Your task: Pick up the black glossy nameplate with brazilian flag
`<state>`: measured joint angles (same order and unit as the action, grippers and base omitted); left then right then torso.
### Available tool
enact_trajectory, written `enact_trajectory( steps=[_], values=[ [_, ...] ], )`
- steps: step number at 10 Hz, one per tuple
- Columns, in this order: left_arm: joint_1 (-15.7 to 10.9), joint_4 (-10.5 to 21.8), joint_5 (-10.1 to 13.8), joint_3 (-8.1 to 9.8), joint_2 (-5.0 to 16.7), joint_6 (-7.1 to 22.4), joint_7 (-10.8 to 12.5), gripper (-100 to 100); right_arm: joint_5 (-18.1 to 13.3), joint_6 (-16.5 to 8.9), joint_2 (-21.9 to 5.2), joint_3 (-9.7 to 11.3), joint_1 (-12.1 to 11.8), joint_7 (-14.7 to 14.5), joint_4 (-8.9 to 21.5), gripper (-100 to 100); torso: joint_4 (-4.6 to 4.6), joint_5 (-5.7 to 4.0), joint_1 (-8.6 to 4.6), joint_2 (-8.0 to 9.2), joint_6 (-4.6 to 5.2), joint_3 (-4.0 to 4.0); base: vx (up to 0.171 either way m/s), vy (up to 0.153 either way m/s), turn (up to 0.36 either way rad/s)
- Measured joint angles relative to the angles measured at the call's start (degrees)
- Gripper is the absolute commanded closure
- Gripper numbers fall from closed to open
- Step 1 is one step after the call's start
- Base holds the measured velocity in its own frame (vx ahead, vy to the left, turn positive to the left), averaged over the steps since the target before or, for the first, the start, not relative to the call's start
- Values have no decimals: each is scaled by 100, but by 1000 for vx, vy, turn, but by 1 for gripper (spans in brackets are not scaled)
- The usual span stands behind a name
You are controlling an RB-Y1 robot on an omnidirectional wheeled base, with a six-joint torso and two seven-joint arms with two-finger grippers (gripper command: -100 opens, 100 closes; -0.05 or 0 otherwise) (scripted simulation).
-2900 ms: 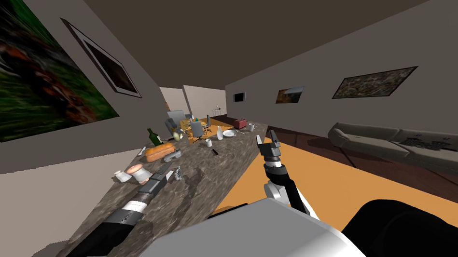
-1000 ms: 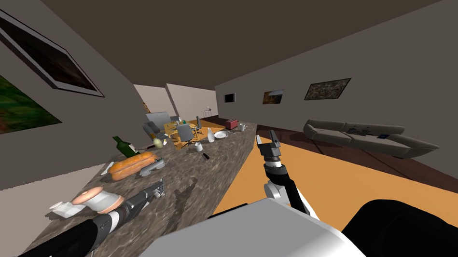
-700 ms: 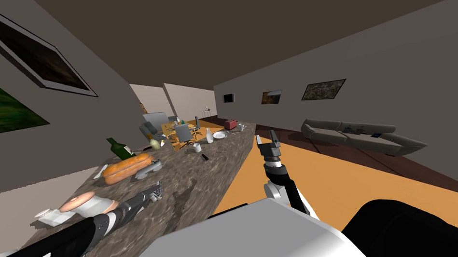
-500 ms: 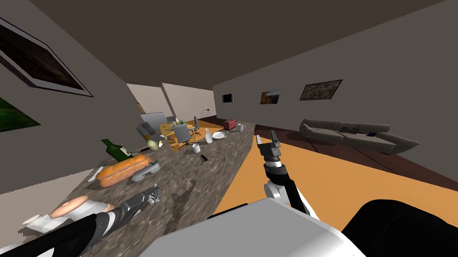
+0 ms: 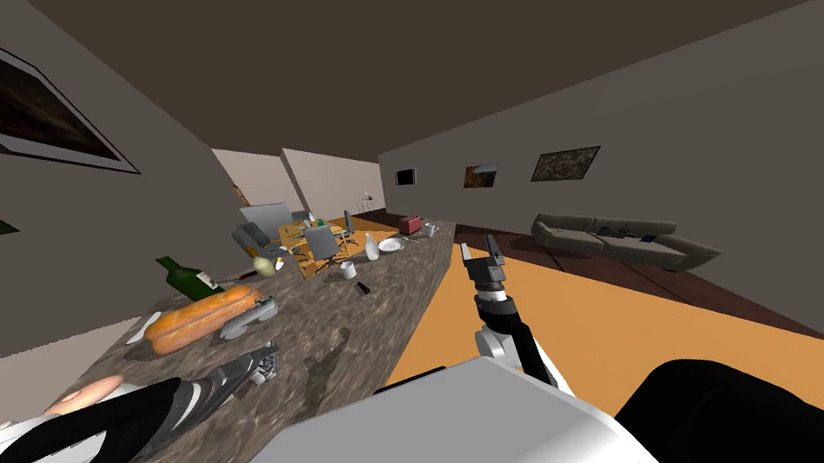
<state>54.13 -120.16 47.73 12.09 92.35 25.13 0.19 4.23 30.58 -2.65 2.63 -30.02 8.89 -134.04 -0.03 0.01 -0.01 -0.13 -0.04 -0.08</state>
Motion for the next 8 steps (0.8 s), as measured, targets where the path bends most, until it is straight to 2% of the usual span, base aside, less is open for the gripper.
enact_trajectory(
  steps=[1,4,7,8],
  values=[
    [-15,20,48,-41,152,100,28,-100,0,0,0,0,0,0,0,0,0,0,-1,0,1,0,17,0,-28],
    [333,45,340,242,572,338,-14,-100,0,0,0,0,0,0,0,0,3,0,-1,11,-1,6,2,2,-34],
    [379,139,532,201,1027,517,23,-100,0,0,0,0,0,0,0,0,3,0,0,13,-1,7,-2,3,-31],
    [443,144,612,252,1150,618,24,-100,0,0,0,0,0,0,0,0,4,1,1,15,-1,9,4,-1,-92]
  ],
)
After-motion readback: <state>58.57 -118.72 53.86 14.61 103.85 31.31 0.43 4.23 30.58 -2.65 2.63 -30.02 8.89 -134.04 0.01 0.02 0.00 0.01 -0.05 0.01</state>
